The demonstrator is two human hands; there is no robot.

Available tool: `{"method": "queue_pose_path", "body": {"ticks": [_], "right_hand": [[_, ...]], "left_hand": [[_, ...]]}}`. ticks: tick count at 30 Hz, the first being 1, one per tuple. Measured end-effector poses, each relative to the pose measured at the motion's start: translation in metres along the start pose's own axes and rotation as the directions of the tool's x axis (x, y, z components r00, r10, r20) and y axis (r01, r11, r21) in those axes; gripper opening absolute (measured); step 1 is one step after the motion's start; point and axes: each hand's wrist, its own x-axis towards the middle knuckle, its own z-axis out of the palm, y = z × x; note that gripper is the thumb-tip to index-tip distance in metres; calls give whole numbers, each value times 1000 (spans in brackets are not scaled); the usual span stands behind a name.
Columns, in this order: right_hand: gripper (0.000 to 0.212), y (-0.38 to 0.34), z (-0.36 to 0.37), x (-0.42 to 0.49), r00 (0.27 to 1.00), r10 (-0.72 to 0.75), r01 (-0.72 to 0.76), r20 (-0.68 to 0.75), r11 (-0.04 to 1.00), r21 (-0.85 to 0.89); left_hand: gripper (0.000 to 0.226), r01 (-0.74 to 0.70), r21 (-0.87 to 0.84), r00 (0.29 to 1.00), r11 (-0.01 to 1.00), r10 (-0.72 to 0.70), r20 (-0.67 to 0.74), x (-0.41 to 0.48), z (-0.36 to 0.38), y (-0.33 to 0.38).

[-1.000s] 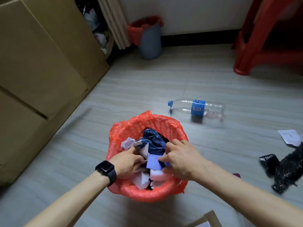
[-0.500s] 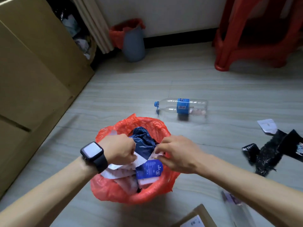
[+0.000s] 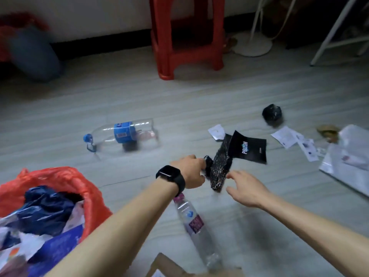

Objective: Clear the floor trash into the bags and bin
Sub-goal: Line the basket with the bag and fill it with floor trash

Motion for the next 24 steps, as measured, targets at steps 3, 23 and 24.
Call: {"method": "queue_pose_path", "body": {"ticks": [3,23,24], "right_hand": [[60,43,-1,15,990,139,-139,-2,990,2],[16,100,27,56,965,-86,-82,-247,797,-599],[23,98,32,53,968,-79,-92,-237,769,-632]], "left_hand": [[51,20,-44,1000,999,-19,25,37,37,17],[28,182,-48,980,982,-185,-70,92,114,32],[28,166,-47,982,985,-170,-82,90,112,32]]}}
